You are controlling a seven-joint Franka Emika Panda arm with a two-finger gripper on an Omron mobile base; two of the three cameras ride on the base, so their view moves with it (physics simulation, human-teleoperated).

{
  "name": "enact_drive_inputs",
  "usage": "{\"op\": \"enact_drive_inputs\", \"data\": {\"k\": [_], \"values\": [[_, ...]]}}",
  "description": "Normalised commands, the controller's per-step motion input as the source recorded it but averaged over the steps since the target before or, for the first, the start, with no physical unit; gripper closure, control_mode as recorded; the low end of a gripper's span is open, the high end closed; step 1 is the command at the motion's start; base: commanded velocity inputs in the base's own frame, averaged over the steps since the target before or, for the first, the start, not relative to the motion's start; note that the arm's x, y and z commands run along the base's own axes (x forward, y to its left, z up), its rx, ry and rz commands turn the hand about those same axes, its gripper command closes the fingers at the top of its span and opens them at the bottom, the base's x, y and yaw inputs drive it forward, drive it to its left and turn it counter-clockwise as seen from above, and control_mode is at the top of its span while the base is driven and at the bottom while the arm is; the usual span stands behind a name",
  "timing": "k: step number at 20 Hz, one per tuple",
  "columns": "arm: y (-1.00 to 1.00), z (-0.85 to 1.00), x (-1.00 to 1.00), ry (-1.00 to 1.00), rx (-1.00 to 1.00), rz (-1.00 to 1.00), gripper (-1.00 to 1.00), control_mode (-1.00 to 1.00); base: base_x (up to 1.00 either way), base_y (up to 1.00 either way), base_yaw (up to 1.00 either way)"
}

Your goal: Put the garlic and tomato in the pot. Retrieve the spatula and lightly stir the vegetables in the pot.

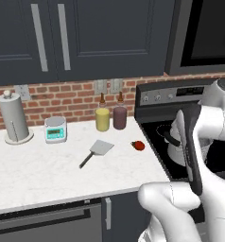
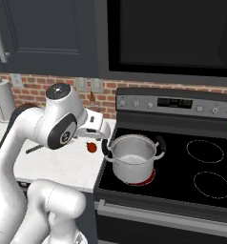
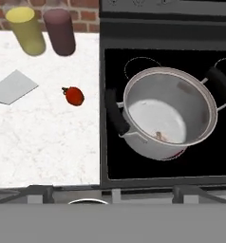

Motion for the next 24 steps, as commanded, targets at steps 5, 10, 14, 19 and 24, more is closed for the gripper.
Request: {"op": "enact_drive_inputs", "data": {"k": [5,10,14,19,24], "values": [[1.00,0.00,0.01,0.10,-0.14,0.00,-1.00,-1.00,0.00,0.00,0.00],[0.92,0.00,0.00,0.05,-0.09,0.00,-1.00,-1.00,0.00,0.00,0.00],[0.45,-0.21,0.13,0.00,-0.07,0.00,-1.00,-1.00,0.00,0.00,0.00],[0.12,-0.65,0.36,0.00,-0.15,0.00,-1.00,-1.00,0.00,0.00,0.00],[0.00,-0.73,0.41,0.00,-0.12,0.00,-1.00,-1.00,0.00,0.00,0.00]]}}
